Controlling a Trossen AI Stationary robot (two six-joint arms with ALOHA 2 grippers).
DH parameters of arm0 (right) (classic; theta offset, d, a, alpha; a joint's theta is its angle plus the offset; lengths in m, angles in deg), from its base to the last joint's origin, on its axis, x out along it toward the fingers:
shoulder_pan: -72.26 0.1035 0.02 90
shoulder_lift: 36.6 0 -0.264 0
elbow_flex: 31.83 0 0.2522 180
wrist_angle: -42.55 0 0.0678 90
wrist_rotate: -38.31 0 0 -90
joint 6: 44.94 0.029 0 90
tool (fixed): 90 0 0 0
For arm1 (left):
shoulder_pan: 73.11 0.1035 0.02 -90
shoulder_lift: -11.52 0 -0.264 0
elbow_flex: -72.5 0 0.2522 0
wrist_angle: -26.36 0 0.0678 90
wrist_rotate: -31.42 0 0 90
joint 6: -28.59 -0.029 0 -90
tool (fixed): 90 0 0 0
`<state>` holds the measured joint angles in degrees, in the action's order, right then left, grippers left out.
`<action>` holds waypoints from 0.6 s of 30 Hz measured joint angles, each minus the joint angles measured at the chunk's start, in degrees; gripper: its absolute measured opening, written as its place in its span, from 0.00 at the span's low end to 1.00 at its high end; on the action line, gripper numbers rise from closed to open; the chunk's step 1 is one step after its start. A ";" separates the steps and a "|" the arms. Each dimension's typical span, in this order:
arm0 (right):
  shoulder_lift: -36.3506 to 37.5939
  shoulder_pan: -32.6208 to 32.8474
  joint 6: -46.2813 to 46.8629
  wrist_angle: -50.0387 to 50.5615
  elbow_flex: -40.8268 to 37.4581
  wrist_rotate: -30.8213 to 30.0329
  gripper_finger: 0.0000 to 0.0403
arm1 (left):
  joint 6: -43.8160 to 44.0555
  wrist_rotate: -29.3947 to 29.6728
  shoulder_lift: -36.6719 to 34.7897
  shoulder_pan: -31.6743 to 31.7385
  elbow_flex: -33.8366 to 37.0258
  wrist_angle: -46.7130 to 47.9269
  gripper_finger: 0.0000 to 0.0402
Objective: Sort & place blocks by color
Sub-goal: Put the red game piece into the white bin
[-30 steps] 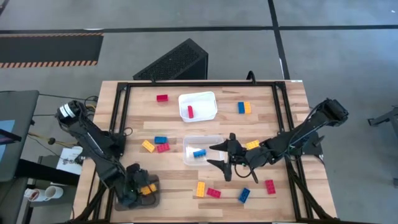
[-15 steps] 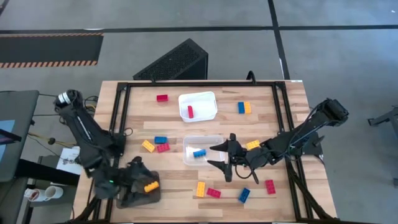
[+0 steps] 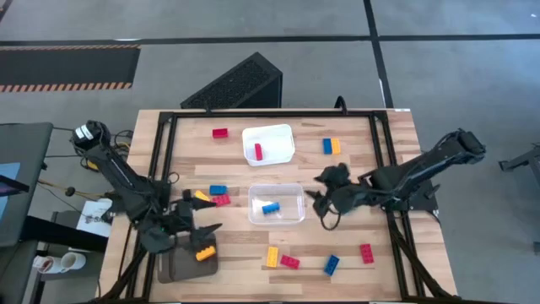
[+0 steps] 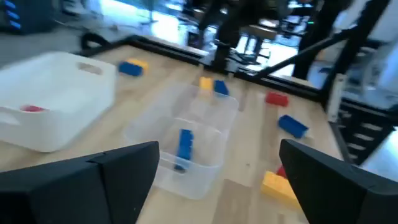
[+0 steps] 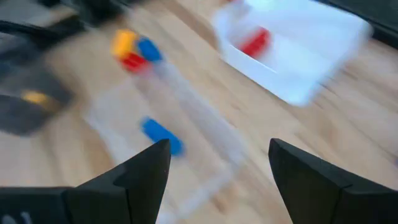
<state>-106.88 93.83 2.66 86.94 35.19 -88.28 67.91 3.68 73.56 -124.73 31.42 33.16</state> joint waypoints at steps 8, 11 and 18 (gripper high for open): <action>0.70 -5.79 1.97 7.81 0.00 -0.12 0.72 | -31.04 -30.15 -0.06 12.02 9.31 -46.94 0.69; 0.70 -7.15 2.19 11.40 0.00 1.40 0.72 | -33.43 -35.38 -0.06 15.22 11.42 -52.83 0.66; 0.61 -15.81 9.34 25.38 -0.30 6.12 0.72 | -36.75 -38.09 -0.06 20.38 11.83 -56.75 0.60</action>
<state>-106.27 78.03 12.00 112.32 34.89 -82.16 31.16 -34.41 73.50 -104.35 43.25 -23.59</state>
